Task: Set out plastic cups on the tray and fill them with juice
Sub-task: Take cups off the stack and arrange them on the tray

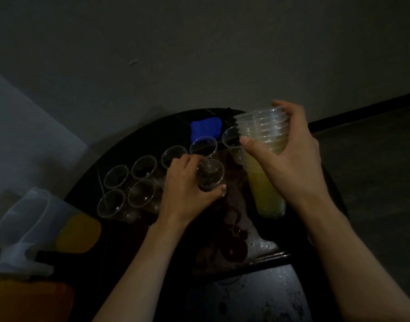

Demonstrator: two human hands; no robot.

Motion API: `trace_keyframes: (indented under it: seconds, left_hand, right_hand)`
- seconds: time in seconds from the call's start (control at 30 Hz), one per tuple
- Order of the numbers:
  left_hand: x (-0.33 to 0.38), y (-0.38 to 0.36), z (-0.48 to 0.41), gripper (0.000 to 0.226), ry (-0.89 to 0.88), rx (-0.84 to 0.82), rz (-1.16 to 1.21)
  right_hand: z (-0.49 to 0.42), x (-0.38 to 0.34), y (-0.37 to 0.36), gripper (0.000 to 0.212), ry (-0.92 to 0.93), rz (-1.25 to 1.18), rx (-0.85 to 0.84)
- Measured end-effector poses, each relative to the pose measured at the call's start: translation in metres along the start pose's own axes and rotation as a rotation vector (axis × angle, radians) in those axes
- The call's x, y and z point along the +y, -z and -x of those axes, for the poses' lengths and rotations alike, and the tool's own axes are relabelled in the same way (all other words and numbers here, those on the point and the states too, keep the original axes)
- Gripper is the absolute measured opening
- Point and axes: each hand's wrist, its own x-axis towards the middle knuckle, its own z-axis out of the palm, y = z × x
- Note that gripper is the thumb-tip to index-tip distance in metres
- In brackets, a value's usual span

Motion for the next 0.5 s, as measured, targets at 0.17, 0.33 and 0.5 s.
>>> trace_keyframes:
  seconds: [0.17, 0.33, 0.5]
  left_hand:
    - [0.01, 0.012, 0.003, 0.049, -0.075, 0.041, -0.022]
    - [0.049, 0.045, -0.003, 0.036, 0.009, 0.091, 0.271]
    - [0.083, 0.068, -0.033, 0.062, 0.283, -0.208, 0.542]
  right_hand:
    - [0.0, 0.003, 0.0, 0.079, -0.014, 0.036, -0.048]
    - [0.001, 0.004, -0.003, 0.09, -0.021, 0.062, -0.174]
    - [0.002, 0.002, -0.003, 0.085, -0.01, 0.091, -0.265]
